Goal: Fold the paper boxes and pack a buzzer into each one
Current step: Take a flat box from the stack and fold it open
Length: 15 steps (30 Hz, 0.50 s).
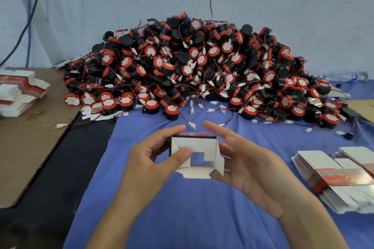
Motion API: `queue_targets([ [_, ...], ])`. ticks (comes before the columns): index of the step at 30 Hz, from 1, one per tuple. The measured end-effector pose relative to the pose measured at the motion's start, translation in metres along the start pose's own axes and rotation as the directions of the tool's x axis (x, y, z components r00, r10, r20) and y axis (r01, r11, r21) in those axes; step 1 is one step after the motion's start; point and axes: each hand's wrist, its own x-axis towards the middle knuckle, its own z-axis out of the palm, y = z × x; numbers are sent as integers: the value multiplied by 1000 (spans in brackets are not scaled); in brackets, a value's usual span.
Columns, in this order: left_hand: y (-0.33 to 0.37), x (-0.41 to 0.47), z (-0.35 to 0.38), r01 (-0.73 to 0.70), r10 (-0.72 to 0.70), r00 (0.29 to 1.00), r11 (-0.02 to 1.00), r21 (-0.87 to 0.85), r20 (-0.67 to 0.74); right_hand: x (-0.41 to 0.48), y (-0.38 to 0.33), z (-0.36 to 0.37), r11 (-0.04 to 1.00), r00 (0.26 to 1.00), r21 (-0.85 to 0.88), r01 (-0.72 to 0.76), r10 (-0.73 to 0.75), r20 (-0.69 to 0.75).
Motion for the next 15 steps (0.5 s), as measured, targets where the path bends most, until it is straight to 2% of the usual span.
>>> queue_targets([
  [2,1,0,1,14,-14,1000,1000,-28,-12,-1,5,-5,999,999,-38,36,-36,16],
  [5,1,0,3,4,-6,999,999,-42,-51,1,15,-5,973,990,-193,126,-137,-44],
  [8,1,-2,7,-48,45,996,999,-27,-83,6,24,1,938,964,-276,210,-246,-101],
  [12,1,-8,20,-165,167,982,986,25,-92,12,30,8,766,848,-560,316,-492,-194],
  [15,0,-9,25,-172,169,973,985,-5,-156,9,32,10,728,799,-576,371,-567,-202],
])
